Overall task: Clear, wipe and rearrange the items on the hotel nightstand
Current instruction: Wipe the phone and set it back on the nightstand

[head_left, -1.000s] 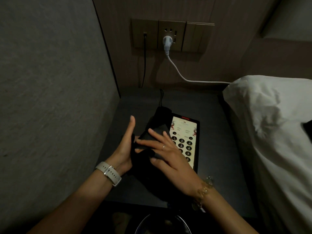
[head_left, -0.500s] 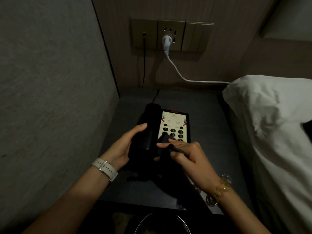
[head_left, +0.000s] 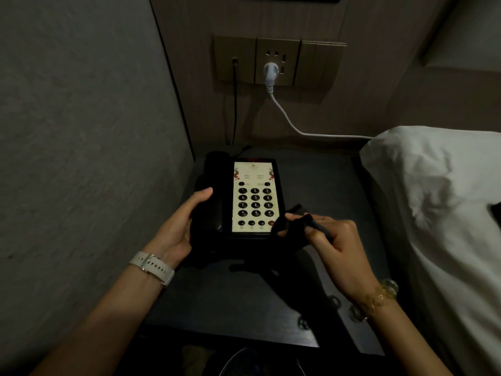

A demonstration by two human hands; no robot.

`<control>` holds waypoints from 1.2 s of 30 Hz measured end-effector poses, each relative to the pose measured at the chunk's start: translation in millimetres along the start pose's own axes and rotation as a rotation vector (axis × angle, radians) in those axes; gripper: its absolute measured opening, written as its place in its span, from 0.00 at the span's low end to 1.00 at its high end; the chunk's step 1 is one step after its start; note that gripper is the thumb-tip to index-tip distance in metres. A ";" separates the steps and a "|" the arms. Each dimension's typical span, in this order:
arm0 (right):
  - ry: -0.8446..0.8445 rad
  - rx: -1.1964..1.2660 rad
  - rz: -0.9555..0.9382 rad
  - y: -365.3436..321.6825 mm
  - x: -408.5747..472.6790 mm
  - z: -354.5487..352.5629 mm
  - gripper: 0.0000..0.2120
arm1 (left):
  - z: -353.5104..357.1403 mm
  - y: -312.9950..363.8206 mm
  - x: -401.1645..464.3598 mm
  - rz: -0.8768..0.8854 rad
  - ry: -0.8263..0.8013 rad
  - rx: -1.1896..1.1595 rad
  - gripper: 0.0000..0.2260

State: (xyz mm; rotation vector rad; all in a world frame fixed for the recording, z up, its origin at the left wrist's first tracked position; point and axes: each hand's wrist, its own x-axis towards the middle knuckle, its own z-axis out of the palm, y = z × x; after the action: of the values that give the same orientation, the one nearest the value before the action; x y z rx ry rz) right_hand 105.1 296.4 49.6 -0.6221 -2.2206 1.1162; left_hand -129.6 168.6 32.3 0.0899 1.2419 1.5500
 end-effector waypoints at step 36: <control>-0.049 0.278 0.299 -15.6 49.9 105.2 0.20 | -31.2 34.5 19.5 0.143 0.024 0.074 0.20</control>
State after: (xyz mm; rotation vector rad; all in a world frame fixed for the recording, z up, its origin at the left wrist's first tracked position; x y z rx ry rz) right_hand -3.9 260.1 25.1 -0.8302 -2.0029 1.5721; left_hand -180.1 168.2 33.1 0.2121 1.3358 1.6317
